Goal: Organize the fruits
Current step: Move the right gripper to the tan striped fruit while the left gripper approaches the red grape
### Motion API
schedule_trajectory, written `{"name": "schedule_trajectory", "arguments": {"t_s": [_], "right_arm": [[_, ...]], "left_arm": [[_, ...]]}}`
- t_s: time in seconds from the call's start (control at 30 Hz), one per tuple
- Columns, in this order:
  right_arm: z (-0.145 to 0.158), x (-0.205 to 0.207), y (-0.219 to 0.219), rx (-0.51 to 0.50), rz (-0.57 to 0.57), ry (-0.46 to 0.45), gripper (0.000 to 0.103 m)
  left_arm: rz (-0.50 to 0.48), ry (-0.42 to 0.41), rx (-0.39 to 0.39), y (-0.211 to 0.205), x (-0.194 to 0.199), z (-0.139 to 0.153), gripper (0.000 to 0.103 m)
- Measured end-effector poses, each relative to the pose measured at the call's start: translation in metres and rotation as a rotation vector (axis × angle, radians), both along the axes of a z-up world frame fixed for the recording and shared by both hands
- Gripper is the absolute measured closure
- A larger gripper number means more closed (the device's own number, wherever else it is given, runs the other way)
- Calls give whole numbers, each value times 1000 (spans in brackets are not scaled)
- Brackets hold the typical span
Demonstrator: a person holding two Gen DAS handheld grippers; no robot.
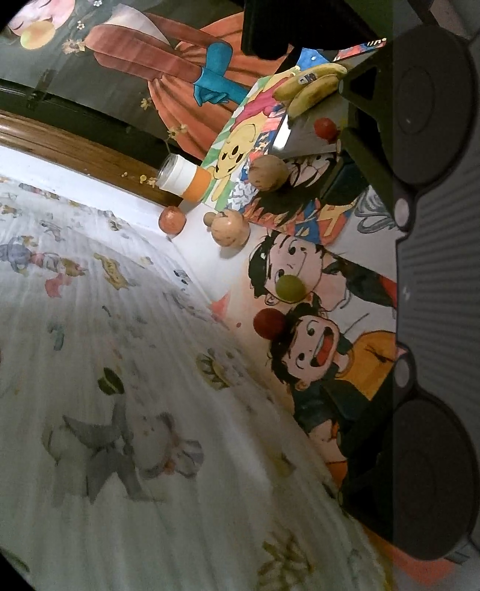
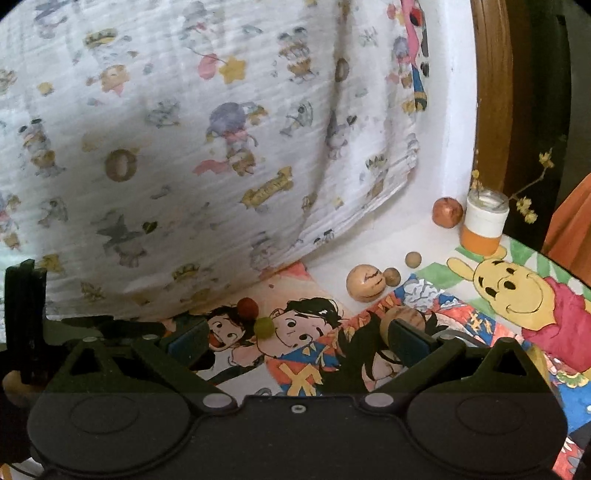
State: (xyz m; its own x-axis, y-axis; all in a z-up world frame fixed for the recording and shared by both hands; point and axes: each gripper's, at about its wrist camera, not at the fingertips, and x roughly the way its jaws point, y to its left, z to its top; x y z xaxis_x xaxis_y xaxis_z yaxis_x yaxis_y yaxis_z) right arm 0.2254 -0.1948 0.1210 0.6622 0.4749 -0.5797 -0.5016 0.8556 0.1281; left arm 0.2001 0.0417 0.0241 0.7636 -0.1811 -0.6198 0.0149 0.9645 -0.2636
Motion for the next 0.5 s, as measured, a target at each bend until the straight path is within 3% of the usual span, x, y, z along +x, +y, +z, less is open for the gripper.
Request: {"name": "schedule_trajectory", "arguments": {"t_s": [0.23,0.5], "right_arm": [[-15,36,5,-5,25,48,1],[-36,100,7,40,-3,141,1]], "left_arm": [[-14,3,26,-4,20,-5,0],[-7,6,-2,-5,43,-14,0]]}}
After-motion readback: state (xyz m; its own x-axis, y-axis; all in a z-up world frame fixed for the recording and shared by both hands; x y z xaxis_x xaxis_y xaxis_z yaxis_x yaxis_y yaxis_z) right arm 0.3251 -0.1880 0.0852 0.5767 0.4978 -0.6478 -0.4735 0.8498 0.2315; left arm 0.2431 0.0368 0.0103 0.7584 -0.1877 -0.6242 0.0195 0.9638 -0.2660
